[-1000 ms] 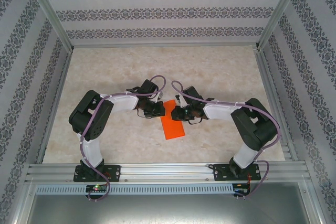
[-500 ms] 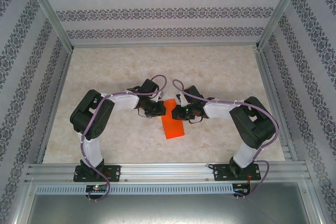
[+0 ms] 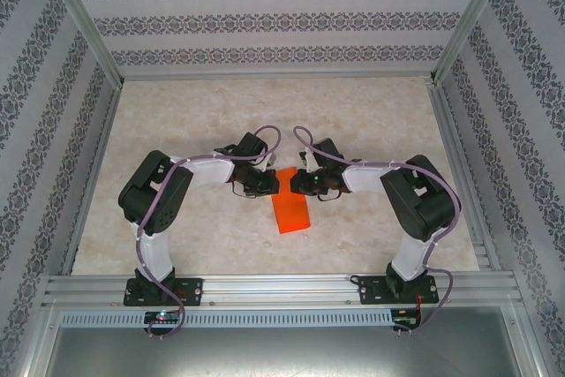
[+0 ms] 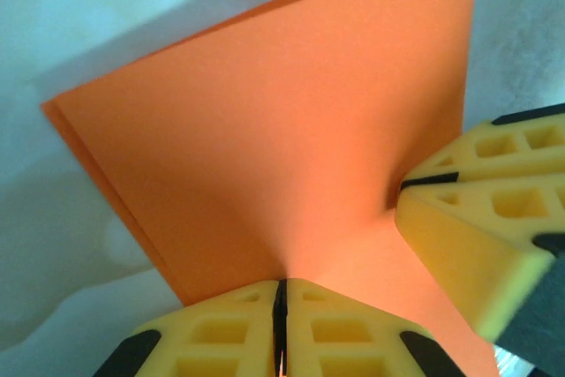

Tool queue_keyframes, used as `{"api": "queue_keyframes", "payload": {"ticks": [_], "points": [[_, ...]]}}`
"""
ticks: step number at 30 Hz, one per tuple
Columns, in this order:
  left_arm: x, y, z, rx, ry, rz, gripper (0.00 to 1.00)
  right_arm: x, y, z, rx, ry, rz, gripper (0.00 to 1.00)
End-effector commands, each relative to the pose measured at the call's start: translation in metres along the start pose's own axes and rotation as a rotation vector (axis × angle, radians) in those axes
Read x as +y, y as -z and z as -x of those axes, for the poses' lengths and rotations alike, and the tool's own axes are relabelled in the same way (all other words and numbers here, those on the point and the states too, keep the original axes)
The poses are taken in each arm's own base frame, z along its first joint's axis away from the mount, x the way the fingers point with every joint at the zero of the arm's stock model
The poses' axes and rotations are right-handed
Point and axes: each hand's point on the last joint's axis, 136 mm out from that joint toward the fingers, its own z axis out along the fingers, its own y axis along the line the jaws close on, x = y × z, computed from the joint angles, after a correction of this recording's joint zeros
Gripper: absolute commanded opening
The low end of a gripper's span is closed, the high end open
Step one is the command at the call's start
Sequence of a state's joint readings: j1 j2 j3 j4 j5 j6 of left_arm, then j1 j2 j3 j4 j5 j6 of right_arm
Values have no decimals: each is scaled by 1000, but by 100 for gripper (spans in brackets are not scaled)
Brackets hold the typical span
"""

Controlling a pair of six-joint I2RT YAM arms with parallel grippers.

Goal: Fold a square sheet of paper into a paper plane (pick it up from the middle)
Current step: Fold the square sheet of paper in half at the center of the table.

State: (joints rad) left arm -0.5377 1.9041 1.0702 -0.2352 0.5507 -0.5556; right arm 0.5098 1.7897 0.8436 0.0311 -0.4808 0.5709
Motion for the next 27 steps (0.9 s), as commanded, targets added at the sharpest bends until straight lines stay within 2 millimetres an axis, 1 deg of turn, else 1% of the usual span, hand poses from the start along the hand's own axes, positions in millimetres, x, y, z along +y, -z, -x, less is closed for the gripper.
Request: {"api": "queue_keyframes", "payload": {"ticks": [1, 3, 5, 7, 11, 16, 19, 22, 27], "points": [[63, -25, -40, 114, 47, 221, 12, -20, 1, -3, -1, -5, -45, 12], [63, -25, -40, 114, 44, 222, 12, -25, 3, -5, -5, -9, -60, 12], [64, -25, -40, 115, 44, 224, 12, -22, 7, -2, -20, -5, -52, 11], [64, -25, -40, 117, 44, 224, 12, -14, 11, 3, -40, 1, -31, 11], [63, -25, -38, 117, 40, 223, 12, 6, 17, 19, -86, 17, 28, 11], [63, -25, -38, 120, 40, 224, 12, 14, 8, 30, -80, 17, 57, 10], [63, -25, -39, 121, 39, 222, 12, 11, 1, 34, -75, 18, 51, 10], [62, -25, -39, 123, 38, 221, 12, 6, -6, 37, -68, 16, 42, 6], [63, -22, -41, 121, 33, 231, 12, -19, -6, 36, -67, 6, -21, 5]]}}
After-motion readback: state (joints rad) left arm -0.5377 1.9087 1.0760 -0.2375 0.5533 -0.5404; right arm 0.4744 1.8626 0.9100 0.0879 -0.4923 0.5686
